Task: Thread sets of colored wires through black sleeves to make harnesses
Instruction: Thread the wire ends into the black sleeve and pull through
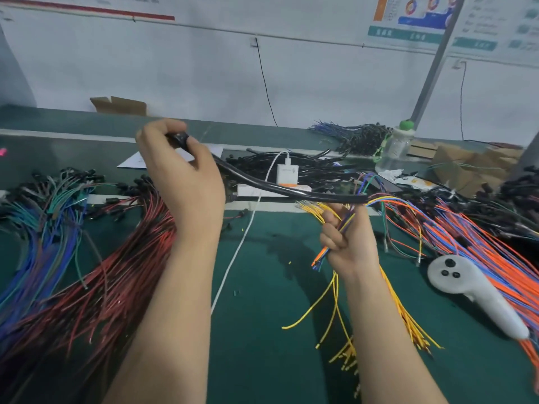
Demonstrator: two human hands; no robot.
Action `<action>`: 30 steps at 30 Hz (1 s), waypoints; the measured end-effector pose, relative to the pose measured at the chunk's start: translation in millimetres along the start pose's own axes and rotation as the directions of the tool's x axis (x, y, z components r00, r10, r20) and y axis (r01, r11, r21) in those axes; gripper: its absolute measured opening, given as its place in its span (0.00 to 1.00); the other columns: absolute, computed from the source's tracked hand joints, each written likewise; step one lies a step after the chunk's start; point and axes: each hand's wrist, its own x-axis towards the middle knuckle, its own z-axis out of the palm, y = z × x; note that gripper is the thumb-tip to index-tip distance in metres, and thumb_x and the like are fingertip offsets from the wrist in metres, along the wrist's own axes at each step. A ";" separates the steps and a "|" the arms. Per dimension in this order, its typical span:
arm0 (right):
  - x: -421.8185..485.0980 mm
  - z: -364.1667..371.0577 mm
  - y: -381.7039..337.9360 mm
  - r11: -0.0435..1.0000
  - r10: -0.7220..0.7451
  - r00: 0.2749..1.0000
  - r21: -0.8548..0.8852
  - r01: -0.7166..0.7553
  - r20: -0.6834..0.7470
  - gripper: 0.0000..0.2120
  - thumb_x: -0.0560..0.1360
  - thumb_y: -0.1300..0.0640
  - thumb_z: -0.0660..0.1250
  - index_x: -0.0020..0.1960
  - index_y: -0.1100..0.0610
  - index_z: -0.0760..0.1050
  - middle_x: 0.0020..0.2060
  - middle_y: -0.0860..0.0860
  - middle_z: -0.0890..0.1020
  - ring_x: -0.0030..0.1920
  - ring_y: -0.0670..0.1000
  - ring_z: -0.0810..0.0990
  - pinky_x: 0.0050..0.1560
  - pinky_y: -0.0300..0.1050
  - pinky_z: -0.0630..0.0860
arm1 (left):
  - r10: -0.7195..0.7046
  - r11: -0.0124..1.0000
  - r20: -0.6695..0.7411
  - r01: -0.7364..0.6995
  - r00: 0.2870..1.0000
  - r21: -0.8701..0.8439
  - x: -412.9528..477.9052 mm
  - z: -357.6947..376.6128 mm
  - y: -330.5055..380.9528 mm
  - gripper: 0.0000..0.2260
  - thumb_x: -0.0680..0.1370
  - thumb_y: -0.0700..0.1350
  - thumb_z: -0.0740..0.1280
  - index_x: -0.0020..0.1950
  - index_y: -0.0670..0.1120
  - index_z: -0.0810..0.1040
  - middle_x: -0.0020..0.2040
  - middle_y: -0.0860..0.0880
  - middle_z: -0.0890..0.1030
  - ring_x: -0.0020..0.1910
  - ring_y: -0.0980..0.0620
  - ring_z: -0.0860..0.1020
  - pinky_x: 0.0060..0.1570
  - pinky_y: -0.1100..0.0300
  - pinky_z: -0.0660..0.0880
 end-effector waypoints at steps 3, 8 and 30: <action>-0.8 -8.4 -0.5 1.000 -0.007 1.000 0.007 0.007 -0.006 0.28 0.78 0.35 0.51 0.43 0.58 0.75 0.24 0.49 0.71 0.16 0.41 0.55 0.15 0.32 0.52 | -0.071 0.996 -0.007 0.071 0.997 0.050 -2.4 -0.9 -18.6 0.09 0.76 0.35 0.59 0.54 0.43 0.70 0.54 0.39 0.73 0.47 0.48 0.73 0.51 0.57 0.72; 0.3 -11.6 7.6 0.948 -0.087 0.993 -0.312 0.059 -0.077 0.14 0.81 0.54 0.59 0.43 0.60 0.76 0.22 0.48 0.75 0.16 0.41 0.57 0.18 0.32 0.53 | -0.344 0.931 -0.027 0.337 0.939 -0.140 -8.2 -0.5 -43.5 0.14 0.77 0.33 0.61 0.60 0.46 0.66 0.52 0.50 0.72 0.49 0.48 0.77 0.52 0.52 0.77; -3.0 -10.2 8.3 0.969 -0.085 0.988 0.222 0.112 -0.127 0.23 0.81 0.51 0.57 0.28 0.51 0.57 0.18 0.45 0.55 0.20 0.45 0.47 0.17 0.36 0.49 | -0.550 0.285 0.771 0.940 0.321 -0.188 -114.7 26.7 -56.3 0.05 0.78 0.35 0.63 0.47 0.44 0.75 0.42 0.46 0.82 0.31 0.58 0.78 0.33 0.66 0.76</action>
